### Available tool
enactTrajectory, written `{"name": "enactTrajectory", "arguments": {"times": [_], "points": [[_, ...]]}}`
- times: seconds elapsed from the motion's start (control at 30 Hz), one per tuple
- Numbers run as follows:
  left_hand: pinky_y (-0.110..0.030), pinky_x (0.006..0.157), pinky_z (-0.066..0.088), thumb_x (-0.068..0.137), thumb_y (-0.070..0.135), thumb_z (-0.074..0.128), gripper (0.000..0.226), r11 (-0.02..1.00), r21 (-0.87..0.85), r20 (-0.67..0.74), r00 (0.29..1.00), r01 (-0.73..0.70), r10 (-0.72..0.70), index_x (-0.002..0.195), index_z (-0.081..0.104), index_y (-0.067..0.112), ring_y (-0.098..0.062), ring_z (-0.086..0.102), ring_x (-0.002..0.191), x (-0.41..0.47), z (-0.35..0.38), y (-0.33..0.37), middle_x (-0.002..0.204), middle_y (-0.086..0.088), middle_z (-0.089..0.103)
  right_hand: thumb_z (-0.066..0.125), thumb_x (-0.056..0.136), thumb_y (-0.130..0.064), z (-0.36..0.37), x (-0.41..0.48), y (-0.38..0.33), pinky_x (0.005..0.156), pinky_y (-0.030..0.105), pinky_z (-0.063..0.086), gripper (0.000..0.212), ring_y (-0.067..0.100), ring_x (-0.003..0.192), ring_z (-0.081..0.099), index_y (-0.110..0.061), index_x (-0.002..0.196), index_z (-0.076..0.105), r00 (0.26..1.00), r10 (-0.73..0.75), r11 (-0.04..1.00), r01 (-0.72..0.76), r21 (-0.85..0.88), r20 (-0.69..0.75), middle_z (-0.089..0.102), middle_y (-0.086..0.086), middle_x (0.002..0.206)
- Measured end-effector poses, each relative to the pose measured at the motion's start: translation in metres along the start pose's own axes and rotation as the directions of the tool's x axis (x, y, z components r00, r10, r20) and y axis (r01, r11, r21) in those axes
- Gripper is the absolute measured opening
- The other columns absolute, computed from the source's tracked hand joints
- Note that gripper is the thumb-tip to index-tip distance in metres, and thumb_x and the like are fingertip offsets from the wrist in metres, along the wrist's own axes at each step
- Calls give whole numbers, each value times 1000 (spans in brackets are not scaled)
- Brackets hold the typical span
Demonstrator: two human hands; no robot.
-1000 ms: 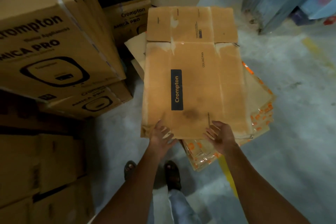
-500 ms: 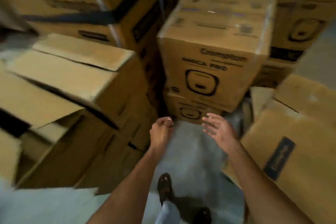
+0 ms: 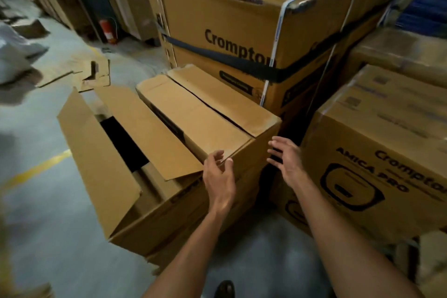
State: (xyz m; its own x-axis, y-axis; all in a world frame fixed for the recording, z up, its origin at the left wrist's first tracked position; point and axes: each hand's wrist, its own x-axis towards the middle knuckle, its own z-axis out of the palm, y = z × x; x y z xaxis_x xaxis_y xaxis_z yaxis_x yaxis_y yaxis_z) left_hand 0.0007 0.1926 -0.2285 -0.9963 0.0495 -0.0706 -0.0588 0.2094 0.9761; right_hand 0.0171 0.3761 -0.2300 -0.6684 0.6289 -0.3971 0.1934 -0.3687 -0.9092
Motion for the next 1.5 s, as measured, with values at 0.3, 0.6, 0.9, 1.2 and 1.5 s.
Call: {"name": "enactTrajectory", "arguments": {"times": [0.3,0.6,0.9,1.2,1.5], "points": [[-42,127,13,98,38,63,95,979,47,37,979,197,-199,163,-3,18,-21,8,156,39,11,-1,171,-1,1,61,100,-30,33,80,-48,89,28,38,56,26,131,48,-18,151,41,967,-208,856,107,-507,-147,45,6,151],[-48,125,19,92,41,71,110,807,-133,48,817,575,-574,162,-12,21,-30,21,153,57,30,-8,170,-4,11,63,96,-44,39,122,-40,70,30,43,51,20,98,56,-11,135,55,993,-77,766,5,-643,-84,61,7,124],[-50,123,23,92,49,68,102,819,-299,-13,856,490,-517,163,-2,27,-29,23,152,42,27,20,169,-2,15,66,92,-50,31,97,-60,77,50,60,35,25,101,60,-27,111,49,972,-232,832,215,-512,32,59,2,114],[-51,116,33,99,35,63,85,836,-408,-132,882,367,-452,163,8,30,-31,35,145,-60,19,70,164,-5,29,71,86,-45,-22,7,-102,68,52,60,31,33,97,64,-31,105,50,898,-427,763,419,-493,103,60,6,112],[-34,107,42,93,38,71,84,885,-461,-197,964,71,-180,161,23,29,-21,50,133,-199,-3,100,149,2,50,73,84,-45,-101,-137,-142,65,43,58,34,28,94,68,-27,105,54,742,-663,671,649,-358,102,65,2,107]]}}
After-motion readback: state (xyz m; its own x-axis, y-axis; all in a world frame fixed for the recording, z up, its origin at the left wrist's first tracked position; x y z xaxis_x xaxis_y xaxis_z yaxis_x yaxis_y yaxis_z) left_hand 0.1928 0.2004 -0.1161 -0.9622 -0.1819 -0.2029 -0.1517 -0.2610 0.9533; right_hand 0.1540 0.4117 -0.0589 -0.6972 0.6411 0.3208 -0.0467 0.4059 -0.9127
